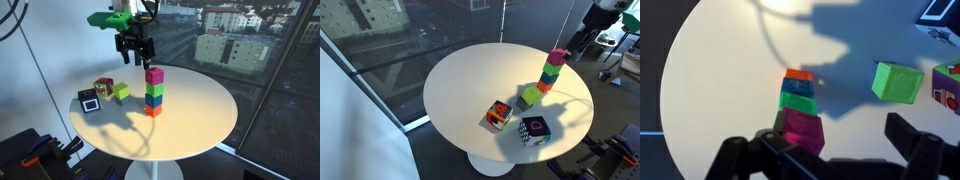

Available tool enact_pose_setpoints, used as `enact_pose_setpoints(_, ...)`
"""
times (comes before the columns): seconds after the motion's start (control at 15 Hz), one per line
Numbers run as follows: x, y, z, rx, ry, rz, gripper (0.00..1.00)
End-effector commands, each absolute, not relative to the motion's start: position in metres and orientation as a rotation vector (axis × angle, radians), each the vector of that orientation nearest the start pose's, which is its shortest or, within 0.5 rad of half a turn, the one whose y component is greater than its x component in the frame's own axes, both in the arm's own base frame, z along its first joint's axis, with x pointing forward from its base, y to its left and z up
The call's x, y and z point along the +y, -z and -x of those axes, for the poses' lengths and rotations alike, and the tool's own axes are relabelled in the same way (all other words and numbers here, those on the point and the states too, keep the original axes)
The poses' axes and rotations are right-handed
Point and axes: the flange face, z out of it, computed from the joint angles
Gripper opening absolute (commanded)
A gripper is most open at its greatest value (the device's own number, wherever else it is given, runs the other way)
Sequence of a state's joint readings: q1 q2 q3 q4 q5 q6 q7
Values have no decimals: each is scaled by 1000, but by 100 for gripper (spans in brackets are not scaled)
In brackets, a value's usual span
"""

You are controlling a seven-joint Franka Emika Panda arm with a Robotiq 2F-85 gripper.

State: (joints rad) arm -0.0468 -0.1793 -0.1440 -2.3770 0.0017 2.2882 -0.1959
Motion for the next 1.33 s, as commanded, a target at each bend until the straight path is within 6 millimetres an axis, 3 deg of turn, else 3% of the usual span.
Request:
enact_pose_setpoints(0.0,-98,-405,-491,77,76,3148,100)
enact_pose_setpoints(0.8,-112,-390,-527,308,-66,3193,100)
enact_pose_setpoints(1.27,-114,-380,-540,342,-79,3190,100)
